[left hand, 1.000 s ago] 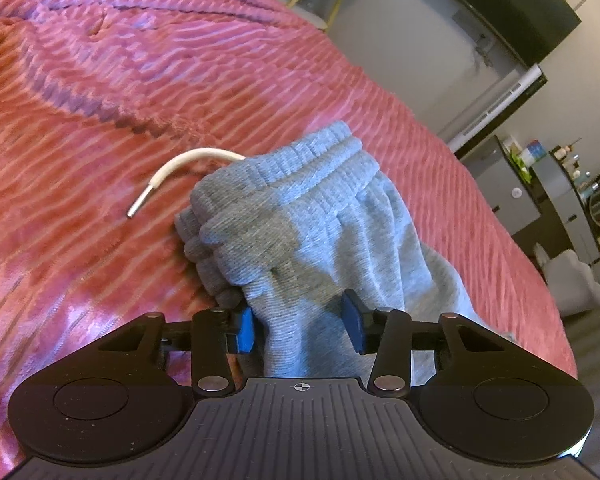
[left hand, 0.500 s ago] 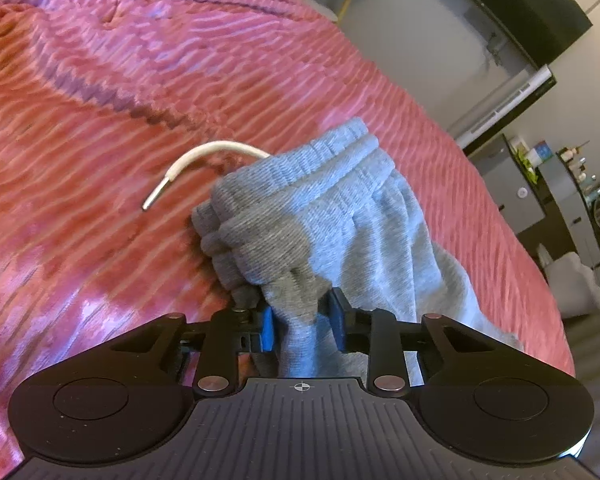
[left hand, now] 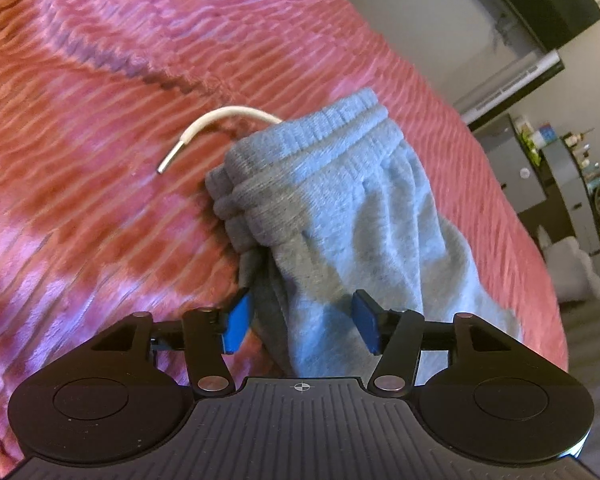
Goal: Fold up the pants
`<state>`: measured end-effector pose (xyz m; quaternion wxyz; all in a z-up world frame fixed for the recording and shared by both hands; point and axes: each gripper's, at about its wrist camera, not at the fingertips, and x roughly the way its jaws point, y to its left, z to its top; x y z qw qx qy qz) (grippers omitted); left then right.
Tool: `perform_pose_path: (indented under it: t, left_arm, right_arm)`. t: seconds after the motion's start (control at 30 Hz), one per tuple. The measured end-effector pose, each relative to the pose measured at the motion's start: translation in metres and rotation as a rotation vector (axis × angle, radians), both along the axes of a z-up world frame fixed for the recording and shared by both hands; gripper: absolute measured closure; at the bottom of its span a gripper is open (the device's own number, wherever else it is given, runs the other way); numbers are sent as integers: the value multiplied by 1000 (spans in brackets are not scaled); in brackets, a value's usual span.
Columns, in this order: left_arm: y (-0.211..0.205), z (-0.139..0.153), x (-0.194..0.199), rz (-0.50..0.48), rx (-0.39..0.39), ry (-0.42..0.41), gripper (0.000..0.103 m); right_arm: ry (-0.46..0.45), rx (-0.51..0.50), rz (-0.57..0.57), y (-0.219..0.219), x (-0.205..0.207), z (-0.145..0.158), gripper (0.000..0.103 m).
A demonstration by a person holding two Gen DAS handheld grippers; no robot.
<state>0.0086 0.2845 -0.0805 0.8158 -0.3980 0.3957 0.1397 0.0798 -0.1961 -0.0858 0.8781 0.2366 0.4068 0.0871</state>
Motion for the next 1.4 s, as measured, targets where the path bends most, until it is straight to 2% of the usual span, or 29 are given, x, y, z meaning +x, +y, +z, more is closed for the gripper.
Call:
perform_pose_path:
  t: [0.03, 0.1, 0.27, 0.47, 0.53, 0.67, 0.77, 0.83, 0.87, 0.93, 0.97, 1.0, 1.03, 1.07, 1.13, 1.27, 1.4]
  left_arm:
    - [-1, 0, -3, 12, 15, 30, 28]
    - [-1, -1, -7, 13, 7, 8, 27]
    - [7, -9, -1, 73, -67, -68, 25]
    - [4, -10, 4, 51, -60, -197, 39]
    - [8, -18, 4, 73, -94, -214, 38]
    - [14, -36, 10, 122, -152, -212, 30]
    - [9, -31, 18, 76, -128, -217, 13]
    - [3, -27, 26, 36, -82, -206, 10]
    - [0, -26, 30, 13, -53, -195, 11]
    - [-6, -22, 30, 4, 7, -188, 29]
    - [-7, -21, 31, -3, 28, -171, 53]
    - [-6, -22, 31, 1, 32, -149, 62]
    - [-3, -22, 30, 15, 6, -147, 64]
    - [0, -22, 27, 36, -28, -167, 71]
    - [1, -15, 23, 50, -49, -209, 76]
    - [-19, 22, 18, -9, 76, -304, 80]
    - [-42, 55, 8, -49, 159, -373, 80]
  right_arm:
    - [-1, 9, -3, -1, 0, 0, 6]
    - [-4, 31, -9, -4, 0, -1, 6]
    - [-15, 78, -31, -10, -1, -4, 6]
    - [-22, 108, -41, -12, -1, -6, 6]
    - [-24, 118, -46, -13, -2, -6, 6]
    - [-26, 128, -49, -14, -1, -6, 6]
    - [-27, 124, -47, -14, -1, -6, 6]
    - [-27, 120, -47, -13, -1, -6, 6]
    - [-27, 118, -47, -13, -1, -6, 6]
    - [-27, 114, -45, -12, -1, -6, 6]
    - [-27, 115, -46, -12, -1, -6, 6]
    - [-28, 118, -47, -13, -1, -6, 6]
    - [-29, 124, -49, -14, -2, -7, 6]
    - [-30, 134, -52, -16, -3, -7, 6]
    - [-35, 167, -65, -21, -5, -7, 6]
    - [-56, 197, -122, -36, -20, 4, 6]
    - [-121, 231, -206, -64, -46, 20, 6]
